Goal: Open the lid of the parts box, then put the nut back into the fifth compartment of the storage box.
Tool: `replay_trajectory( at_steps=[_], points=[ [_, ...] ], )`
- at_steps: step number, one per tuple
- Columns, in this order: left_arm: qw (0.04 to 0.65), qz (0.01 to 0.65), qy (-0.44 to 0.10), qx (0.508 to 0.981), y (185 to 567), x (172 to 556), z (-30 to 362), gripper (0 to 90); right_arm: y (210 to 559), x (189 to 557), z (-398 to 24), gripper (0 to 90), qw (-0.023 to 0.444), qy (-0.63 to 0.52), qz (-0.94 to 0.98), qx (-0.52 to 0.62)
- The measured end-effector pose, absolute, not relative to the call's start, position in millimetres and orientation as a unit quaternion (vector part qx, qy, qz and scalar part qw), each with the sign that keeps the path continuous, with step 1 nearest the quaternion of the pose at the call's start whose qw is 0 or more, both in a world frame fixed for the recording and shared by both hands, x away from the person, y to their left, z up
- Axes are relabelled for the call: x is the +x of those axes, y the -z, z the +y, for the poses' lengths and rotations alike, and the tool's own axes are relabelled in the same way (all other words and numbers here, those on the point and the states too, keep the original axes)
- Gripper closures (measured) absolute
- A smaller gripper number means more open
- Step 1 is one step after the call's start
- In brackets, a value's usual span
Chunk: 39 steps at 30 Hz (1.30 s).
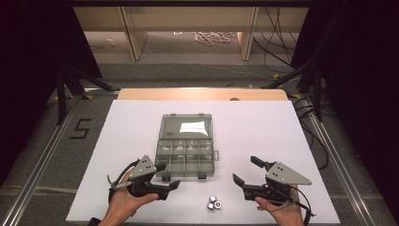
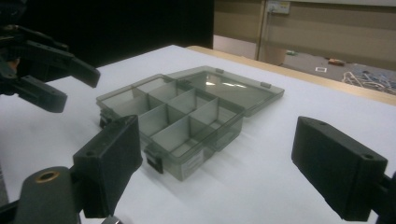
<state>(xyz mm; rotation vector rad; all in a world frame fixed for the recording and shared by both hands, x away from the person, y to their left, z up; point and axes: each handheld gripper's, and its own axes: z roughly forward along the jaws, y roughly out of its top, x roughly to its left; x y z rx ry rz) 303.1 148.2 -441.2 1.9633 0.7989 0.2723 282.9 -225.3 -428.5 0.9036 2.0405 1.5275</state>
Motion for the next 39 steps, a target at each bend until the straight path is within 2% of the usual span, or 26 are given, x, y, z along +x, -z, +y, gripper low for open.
replay_trajectory(
  at_steps=[11, 21, 22, 32, 39],
  points=[
    [0.475, 0.306, -0.090, 0.820, 448.2, 296.4, 130.0, 20.5, 427.6, 279.4, -227.2, 16.8, 0.230, -0.541, 0.742, 0.323],
    [0.462, 0.254, -0.070, 0.847, 452.5, 283.2, 111.8, 22.3, 427.8, 281.7, -224.6, 16.9, 0.248, -0.536, 0.741, 0.318],
    [0.459, 0.251, -0.080, 0.849, 453.3, 282.0, 110.1, 22.4, 427.4, 280.5, -223.5, 16.9, 0.231, -0.533, 0.748, 0.322],
    [0.451, 0.210, -0.057, 0.866, 459.5, 276.3, 89.2, 26.2, 428.8, 283.3, -224.2, 17.4, 0.232, -0.530, 0.750, 0.321],
    [0.416, 0.166, -0.053, 0.892, 461.6, 273.5, 71.8, 28.0, 430.0, 284.0, -222.6, 17.8, 0.236, -0.527, 0.749, 0.325]
  ],
)
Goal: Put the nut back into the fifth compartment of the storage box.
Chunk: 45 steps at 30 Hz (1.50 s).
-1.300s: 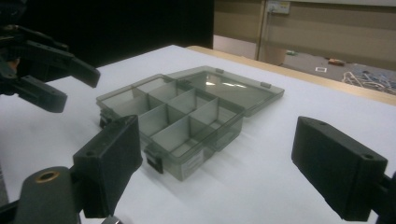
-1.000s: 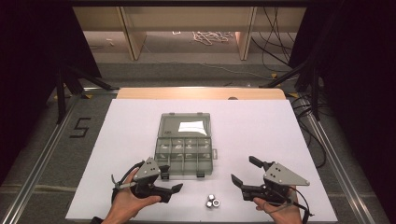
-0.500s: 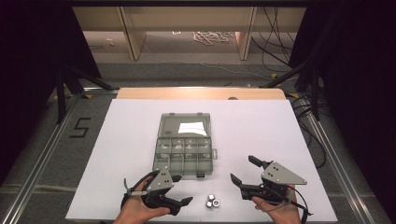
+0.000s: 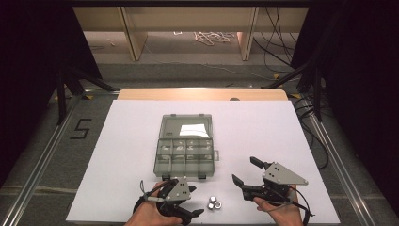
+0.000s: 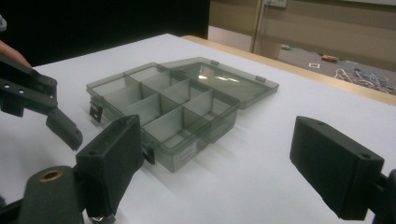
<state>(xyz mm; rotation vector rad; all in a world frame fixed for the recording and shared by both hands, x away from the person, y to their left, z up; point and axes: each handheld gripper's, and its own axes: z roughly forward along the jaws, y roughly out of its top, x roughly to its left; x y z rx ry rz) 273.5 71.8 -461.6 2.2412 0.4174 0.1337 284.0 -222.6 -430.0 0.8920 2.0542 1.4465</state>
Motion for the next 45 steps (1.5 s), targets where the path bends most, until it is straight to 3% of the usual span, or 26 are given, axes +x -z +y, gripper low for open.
replay_trajectory(
  at_steps=[18, 45],
  points=[
    [0.325, 0.072, -0.044, 0.942, 462.0, 278.3, 37.4, 40.2, 429.8, 285.1, -225.6, 18.6, 0.236, -0.523, 0.750, 0.328],
    [0.276, 0.031, -0.032, 0.960, 467.5, 287.1, 15.0, 64.1, 431.2, 286.3, -225.1, 19.4, 0.230, -0.525, 0.751, 0.328]
  ],
)
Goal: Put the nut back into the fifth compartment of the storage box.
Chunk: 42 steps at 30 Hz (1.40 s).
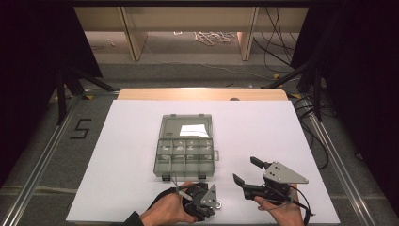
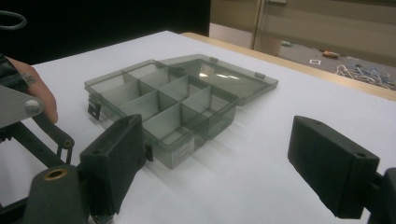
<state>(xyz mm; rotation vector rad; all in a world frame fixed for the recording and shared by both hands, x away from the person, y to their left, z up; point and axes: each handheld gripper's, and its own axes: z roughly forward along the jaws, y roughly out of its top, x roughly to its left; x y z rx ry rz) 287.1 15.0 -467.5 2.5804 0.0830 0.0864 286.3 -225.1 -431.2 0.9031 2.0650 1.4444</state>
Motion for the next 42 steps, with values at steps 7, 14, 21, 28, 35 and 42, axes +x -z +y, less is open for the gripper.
replay_trajectory(
  at_steps=[7, 14, 21, 28, 35, 42],
  points=[
    [0.267, 0.026, -0.041, 0.963, 468.3, 288.4, 13.9, 71.8, 430.9, 286.3, -225.7, 19.7, 0.232, -0.523, 0.752, 0.326],
    [0.263, 0.017, -0.042, 0.964, 467.8, 287.7, 14.4, 78.2, 430.4, 286.4, -226.2, 19.9, 0.234, -0.522, 0.753, 0.325],
    [0.266, 0.019, -0.039, 0.963, 457.5, 288.6, 19.4, 78.3, 430.4, 286.5, -226.3, 19.9, 0.234, -0.524, 0.752, 0.325],
    [0.272, 0.032, -0.037, 0.961, 444.4, 292.2, 29.0, 78.2, 430.5, 287.1, -226.7, 19.9, 0.237, -0.524, 0.751, 0.324],
    [0.281, 0.046, -0.043, 0.958, 429.6, 297.2, 42.8, 78.2, 430.5, 287.5, -226.8, 19.9, 0.239, -0.525, 0.750, 0.322],
    [0.297, 0.065, -0.058, 0.951, 413.8, 304.6, 56.8, 78.2, 430.4, 286.5, -225.9, 19.9, 0.228, -0.533, 0.747, 0.325]
  ],
)
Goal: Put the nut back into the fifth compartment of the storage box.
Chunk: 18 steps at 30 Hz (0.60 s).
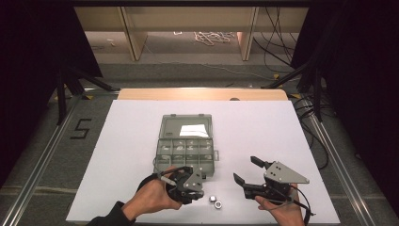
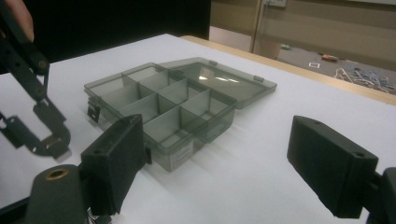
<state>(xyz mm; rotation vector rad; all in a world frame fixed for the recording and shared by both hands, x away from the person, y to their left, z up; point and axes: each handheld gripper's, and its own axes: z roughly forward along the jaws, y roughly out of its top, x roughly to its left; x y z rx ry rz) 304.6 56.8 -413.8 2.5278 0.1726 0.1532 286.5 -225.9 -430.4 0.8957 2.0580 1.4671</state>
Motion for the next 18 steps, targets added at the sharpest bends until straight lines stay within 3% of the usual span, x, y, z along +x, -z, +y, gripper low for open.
replay_trajectory(
  at_steps=[18],
  points=[
    [0.316, 0.142, -0.102, 0.932, 388.4, 334.7, 106.8, 78.2, 426.5, 285.2, -225.5, 19.0, 0.242, -0.550, 0.739, 0.305]
  ],
)
